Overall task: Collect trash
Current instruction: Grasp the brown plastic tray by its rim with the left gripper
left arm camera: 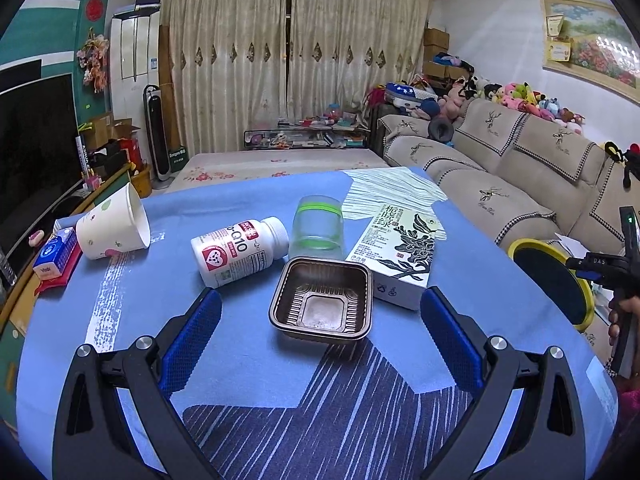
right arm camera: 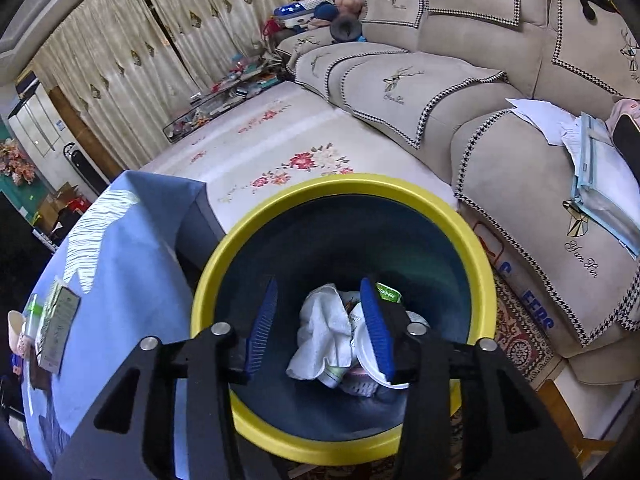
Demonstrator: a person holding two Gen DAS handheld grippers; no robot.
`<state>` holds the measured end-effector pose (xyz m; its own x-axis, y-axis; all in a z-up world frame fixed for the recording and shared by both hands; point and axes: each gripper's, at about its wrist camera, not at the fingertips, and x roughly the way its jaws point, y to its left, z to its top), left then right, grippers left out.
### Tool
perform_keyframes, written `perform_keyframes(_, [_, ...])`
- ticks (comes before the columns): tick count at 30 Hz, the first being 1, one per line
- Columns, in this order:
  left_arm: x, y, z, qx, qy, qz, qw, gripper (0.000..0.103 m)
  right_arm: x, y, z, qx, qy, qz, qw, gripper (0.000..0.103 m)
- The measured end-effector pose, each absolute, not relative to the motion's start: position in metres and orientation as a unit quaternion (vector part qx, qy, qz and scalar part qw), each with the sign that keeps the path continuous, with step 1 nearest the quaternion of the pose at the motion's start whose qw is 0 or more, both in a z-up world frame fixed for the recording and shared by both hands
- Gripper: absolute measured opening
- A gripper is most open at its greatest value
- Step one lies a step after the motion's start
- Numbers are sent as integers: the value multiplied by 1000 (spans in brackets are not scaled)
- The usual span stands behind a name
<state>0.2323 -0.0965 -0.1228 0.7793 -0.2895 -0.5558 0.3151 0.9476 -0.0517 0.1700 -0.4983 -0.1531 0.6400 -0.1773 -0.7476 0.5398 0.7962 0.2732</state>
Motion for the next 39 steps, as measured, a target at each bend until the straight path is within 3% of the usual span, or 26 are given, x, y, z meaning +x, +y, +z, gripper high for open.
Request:
perform_keyframes(13, [242, -115, -126, 50, 316, -159, 934, 94, 155, -484, -142, 244, 348, -187, 886, 51])
perform_keyframes(23, [276, -140, -145, 96, 375, -169, 906, 70, 143, -489, -133, 256, 332, -179, 890, 51])
perform_keyframes(31, [291, -153, -155, 121, 391, -173, 896, 57, 142, -489, -134, 260, 332, -177, 889, 52])
perform_keyframes(39, [300, -162, -166, 131, 412, -170, 886, 24, 140, -489, -135, 264, 331, -175, 889, 52])
